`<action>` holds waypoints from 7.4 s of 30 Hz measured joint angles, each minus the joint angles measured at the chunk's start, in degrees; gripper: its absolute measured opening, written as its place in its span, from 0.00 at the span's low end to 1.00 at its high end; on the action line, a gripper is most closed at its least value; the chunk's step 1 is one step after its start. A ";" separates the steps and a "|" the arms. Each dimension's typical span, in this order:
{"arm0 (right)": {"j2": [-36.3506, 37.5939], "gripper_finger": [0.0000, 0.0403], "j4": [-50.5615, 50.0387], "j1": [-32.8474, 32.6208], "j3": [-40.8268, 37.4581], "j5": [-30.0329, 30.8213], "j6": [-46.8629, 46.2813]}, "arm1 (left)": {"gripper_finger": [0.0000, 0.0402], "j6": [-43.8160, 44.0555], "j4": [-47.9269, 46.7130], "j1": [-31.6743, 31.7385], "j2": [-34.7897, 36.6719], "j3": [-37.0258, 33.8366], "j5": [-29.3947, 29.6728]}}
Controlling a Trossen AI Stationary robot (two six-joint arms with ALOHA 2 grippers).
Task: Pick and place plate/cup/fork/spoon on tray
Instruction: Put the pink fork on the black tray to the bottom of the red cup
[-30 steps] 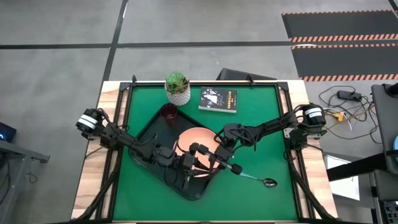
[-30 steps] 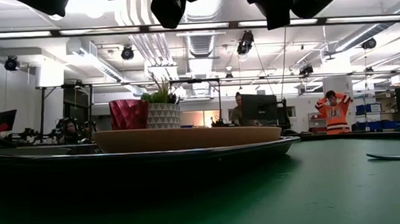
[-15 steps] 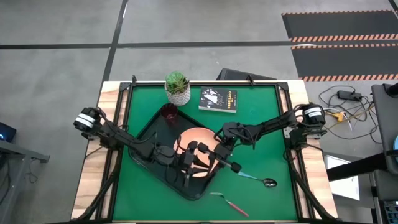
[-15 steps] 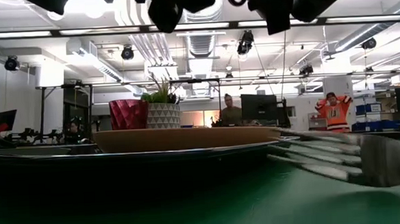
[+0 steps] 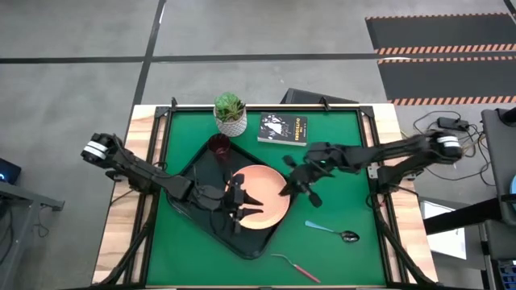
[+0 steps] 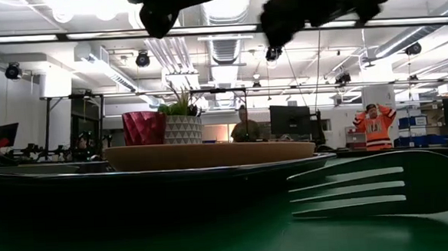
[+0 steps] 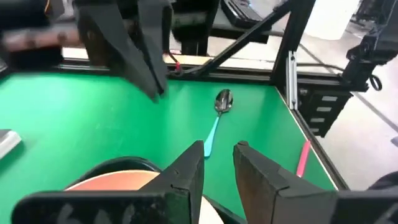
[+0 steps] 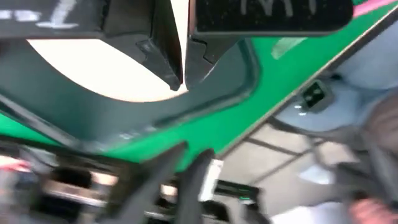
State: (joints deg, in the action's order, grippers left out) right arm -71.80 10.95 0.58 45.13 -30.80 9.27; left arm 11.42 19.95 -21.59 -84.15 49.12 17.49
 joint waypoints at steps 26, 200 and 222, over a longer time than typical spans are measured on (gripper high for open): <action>-4.29 0.02 -18.04 -36.72 5.50 50.27 -46.76 | 0.17 -22.38 -7.64 -1.33 8.44 -0.35 0.56; -48.01 0.44 -48.11 -40.96 42.14 60.90 -72.87 | 0.17 -22.73 12.60 -2.79 8.95 -15.72 2.52; -46.02 0.10 -49.60 -40.65 41.90 58.14 -69.77 | 0.17 -22.25 12.60 -2.79 8.95 -15.72 2.52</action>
State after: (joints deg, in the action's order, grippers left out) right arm -117.81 -38.65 -40.07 87.02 27.33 -60.51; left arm -10.83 32.56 -24.38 -75.20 33.41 20.01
